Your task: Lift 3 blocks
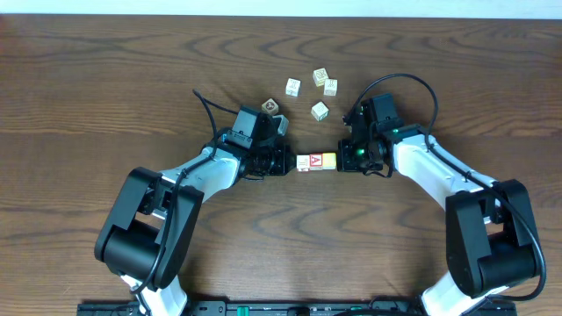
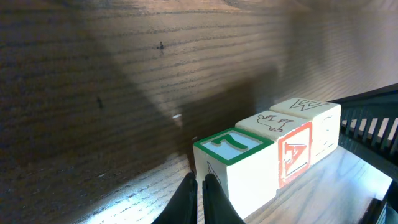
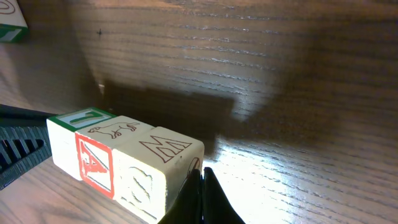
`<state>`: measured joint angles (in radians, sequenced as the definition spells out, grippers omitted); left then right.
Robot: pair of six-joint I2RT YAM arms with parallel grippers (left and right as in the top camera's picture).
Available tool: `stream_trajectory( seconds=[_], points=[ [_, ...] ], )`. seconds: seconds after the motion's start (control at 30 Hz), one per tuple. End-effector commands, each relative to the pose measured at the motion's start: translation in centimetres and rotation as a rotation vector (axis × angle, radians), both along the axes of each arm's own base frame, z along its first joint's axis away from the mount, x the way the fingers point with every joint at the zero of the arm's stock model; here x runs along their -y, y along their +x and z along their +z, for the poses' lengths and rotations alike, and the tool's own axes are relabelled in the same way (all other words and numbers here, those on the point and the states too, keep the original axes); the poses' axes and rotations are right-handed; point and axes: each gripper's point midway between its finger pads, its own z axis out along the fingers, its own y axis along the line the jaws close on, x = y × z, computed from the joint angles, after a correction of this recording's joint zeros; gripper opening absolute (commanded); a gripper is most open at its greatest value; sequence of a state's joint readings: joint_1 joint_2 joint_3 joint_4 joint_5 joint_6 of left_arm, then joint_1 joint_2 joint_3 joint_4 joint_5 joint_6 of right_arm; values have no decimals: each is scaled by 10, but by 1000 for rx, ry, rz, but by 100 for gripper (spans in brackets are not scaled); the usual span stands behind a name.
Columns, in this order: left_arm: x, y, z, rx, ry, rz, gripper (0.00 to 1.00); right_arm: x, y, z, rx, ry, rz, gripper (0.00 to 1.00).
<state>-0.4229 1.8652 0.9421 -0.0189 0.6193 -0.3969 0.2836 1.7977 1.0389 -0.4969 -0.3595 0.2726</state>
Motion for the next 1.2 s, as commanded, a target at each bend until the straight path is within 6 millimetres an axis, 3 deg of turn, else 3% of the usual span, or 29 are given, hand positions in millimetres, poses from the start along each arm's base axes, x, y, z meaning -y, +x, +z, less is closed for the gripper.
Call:
stream_trajectory(
  seconds=[0.0,0.27,0.7,1.17],
  points=[
    [16,0,24,29,-68,-40,7,-17,8,27,58,83,53,1],
    [17,1,30,45,-75,-41,7,-17,6,29,55,81,56,1],
    [17,2,38,60,-84,-38,7,-14,9,52,118,77,57,1],
    [18,3,53,93,-99,-39,7,-13,6,51,102,73,56,1]
  ],
)
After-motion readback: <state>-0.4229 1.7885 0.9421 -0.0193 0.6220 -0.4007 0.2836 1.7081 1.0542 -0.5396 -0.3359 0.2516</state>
